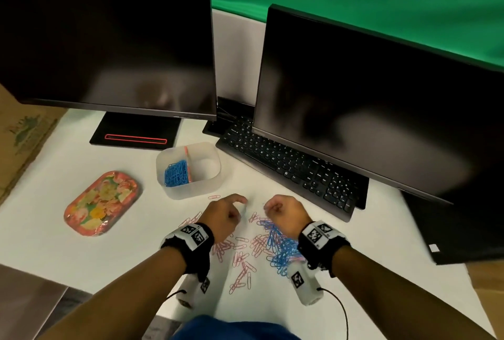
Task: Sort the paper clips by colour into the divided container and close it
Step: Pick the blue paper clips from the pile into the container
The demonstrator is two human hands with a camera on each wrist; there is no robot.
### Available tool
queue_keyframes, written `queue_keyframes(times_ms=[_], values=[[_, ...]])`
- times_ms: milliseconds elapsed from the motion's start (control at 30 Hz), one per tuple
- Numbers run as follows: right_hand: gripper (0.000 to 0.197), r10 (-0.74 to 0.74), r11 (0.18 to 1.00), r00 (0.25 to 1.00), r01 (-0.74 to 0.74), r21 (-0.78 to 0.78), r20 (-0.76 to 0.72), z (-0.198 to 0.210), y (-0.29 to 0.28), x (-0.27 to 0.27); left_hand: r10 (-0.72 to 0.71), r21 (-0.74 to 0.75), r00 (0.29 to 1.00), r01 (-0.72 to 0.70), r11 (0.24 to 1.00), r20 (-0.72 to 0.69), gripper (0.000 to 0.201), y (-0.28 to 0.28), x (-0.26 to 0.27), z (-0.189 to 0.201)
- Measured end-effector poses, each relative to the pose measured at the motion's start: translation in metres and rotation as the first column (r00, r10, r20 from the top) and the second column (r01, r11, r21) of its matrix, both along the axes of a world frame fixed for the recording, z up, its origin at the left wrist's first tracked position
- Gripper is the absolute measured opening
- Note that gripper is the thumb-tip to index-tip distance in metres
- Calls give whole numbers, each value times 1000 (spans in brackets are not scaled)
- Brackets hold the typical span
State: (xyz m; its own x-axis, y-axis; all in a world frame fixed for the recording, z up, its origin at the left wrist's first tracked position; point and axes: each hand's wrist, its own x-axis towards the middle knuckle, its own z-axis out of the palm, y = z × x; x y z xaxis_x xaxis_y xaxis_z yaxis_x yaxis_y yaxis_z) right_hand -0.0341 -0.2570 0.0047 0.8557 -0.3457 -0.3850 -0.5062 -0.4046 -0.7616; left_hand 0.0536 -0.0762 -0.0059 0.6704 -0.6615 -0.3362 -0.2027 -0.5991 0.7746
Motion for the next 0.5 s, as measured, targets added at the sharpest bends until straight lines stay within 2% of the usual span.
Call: queue_keyframes(times_ms=[67, 133, 233, 300, 400, 467, 500], values=[[23, -98, 990, 993, 92, 103, 62, 6, -22, -7, 36, -33, 991, -40, 999, -132, 44, -12, 0, 0], [27, -201, 957, 978, 185, 225, 48, 9, -41, -19, 88, -61, 962, -108, 992, -259, 43, -24, -1, 1], [23, -305, 892, 952, 296, 342, -28, 8, -57, -38, 114, -66, 946, -140, 988, -304, 30, -42, -6, 2], [22, -365, 843, 928, 365, 396, -78, 3, -60, -49, 94, -38, 965, -106, 994, -245, 22, -52, -10, -2], [22, -415, 776, 899, 431, 460, -142, -1, -60, -56, -49, 91, 999, 49, 995, -10, 13, -63, -17, -8], [22, -402, 788, 902, 429, 442, -158, -4, -60, -56, -229, 234, 959, 188, 954, 166, 20, -65, -22, -13], [21, -380, 821, 912, 410, 398, -157, -7, -59, -55, -300, 296, 929, 230, 927, 219, 22, -64, -23, -16]])
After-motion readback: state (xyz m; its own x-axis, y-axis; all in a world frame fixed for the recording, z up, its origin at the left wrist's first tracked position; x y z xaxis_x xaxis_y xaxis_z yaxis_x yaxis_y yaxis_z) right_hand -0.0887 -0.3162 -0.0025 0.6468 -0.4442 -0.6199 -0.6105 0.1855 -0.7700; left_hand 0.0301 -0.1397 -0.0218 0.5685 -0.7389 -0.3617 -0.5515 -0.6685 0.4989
